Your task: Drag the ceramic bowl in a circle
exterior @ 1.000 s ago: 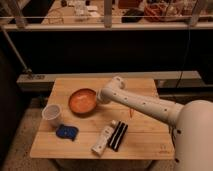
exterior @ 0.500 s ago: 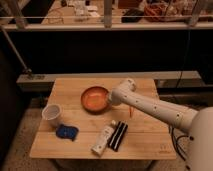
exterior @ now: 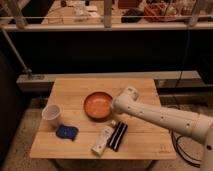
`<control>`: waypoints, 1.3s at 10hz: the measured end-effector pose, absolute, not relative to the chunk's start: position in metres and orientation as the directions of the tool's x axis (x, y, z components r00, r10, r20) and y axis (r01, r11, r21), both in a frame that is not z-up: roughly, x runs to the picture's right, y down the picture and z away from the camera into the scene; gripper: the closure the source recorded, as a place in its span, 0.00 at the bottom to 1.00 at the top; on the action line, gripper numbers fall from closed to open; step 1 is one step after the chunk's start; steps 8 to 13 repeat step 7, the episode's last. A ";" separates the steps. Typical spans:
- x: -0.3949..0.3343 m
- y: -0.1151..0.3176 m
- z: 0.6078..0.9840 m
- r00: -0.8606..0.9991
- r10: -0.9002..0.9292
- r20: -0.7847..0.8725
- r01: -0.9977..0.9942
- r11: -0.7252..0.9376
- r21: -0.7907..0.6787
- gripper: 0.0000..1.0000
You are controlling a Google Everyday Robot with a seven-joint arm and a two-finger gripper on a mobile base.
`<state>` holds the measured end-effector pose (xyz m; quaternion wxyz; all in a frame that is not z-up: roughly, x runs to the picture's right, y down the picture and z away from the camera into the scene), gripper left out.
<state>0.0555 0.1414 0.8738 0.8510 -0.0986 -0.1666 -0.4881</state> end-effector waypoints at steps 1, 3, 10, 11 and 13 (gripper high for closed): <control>0.045 0.145 0.871 0.449 -0.805 0.388 0.873 0.487 0.001 0.93; 0.031 0.145 0.871 0.414 -0.818 0.399 0.888 0.460 0.021 0.93; 0.018 0.130 0.877 0.387 -0.831 0.399 0.895 0.443 0.055 0.93; 0.018 0.130 0.877 0.387 -0.831 0.399 0.895 0.443 0.055 0.93; 0.018 0.130 0.877 0.387 -0.831 0.399 0.895 0.443 0.055 0.93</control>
